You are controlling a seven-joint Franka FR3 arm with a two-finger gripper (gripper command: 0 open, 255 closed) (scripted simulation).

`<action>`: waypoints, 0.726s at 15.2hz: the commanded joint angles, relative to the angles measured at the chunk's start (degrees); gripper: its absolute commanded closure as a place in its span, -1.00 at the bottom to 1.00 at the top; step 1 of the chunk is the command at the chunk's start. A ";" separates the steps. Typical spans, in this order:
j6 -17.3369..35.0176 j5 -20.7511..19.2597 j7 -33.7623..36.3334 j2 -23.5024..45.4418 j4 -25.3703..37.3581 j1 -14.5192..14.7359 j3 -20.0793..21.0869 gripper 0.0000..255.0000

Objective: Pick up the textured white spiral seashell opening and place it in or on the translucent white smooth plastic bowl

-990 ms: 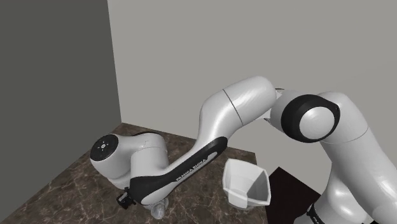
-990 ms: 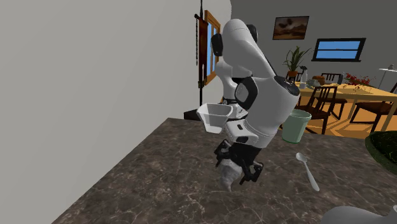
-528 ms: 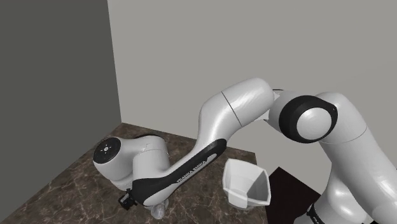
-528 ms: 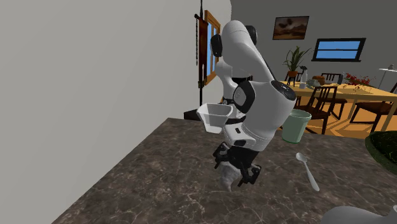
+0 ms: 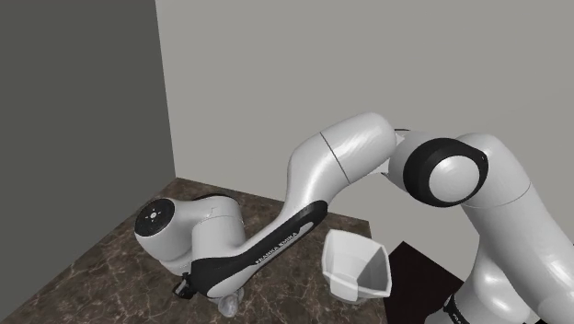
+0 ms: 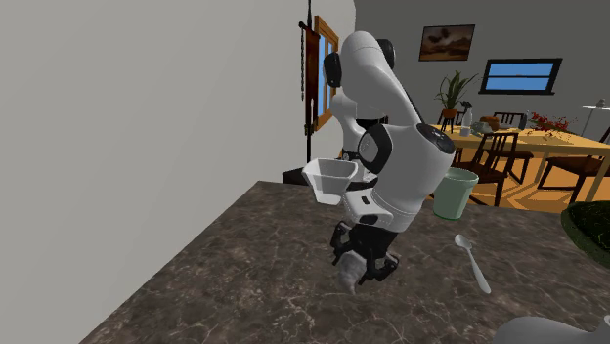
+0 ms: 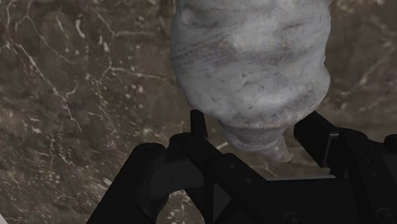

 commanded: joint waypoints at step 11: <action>-2.82 1.28 -1.42 -3.31 -0.25 -0.49 0.93 1.00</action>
